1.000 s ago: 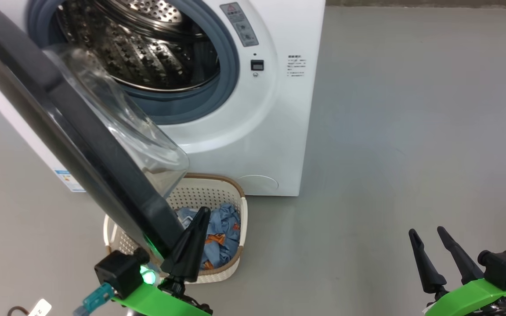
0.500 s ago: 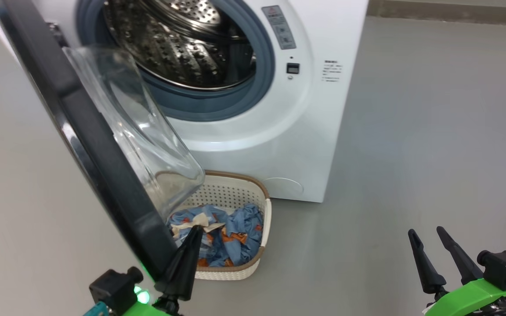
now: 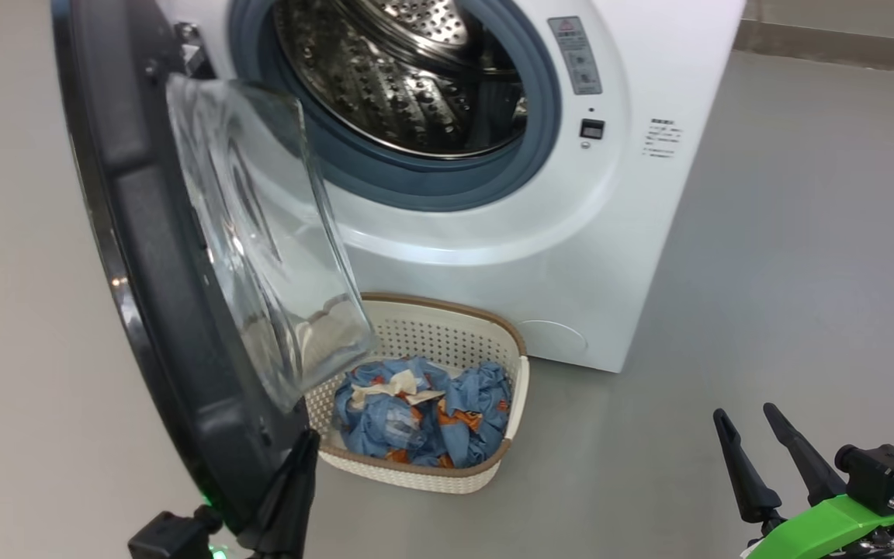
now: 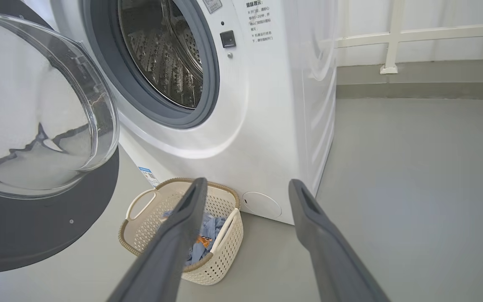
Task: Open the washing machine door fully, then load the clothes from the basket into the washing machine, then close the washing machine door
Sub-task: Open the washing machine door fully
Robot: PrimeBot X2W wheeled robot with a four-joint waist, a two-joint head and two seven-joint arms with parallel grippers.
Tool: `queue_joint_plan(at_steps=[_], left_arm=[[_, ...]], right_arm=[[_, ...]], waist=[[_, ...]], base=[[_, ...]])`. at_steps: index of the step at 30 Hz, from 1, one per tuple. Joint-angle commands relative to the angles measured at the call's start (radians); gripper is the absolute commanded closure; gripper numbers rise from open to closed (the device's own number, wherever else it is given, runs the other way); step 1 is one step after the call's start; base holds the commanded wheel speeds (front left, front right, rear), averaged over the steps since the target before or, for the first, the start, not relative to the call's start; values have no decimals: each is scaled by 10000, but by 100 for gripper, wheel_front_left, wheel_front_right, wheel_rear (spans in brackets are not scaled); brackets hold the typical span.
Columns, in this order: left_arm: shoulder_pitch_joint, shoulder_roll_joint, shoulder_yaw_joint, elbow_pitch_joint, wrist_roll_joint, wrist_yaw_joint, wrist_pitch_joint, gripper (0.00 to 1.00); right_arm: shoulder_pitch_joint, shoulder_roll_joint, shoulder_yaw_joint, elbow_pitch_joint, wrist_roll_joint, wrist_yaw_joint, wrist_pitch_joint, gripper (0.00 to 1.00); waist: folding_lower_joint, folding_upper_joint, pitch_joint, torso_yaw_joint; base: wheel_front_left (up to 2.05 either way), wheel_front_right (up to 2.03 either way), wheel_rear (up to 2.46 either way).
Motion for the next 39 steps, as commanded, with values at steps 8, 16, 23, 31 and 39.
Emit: queue_joint_plan(at_steps=[8, 16, 23, 31, 39], left_arm=[[-25, 568, 1218, -166, 11, 714, -52, 100], [-5, 1072, 2093, -91, -110, 1268, -5, 100], [-176, 1523, 2889, 105, -228, 1602, -20, 100], [-802, 1950, 3955, 848, -543, 1571, -51, 100], [-1862, 2346, 5191, 1873, -302, 1319, -58, 100]], right_arm=[[-81, -173, 266, -204, -79, 16, -122, 0], [-54, -162, 322, -234, -67, 16, -122, 0], [-124, -212, 338, -253, -87, 16, -122, 0], [-241, -283, 336, -249, -128, 16, -122, 0], [-448, -353, 377, -276, -196, 16, -122, 0]], waist=[[0, 0, 1, 427], [0, 0, 53, 516], [0, 0, 245, 510], [0, 0, 557, 535], [0, 0, 946, 531]], base=[[0, 0, 0], [0, 0, 0], [0, 0, 0], [0, 0, 0], [0, 0, 0]])
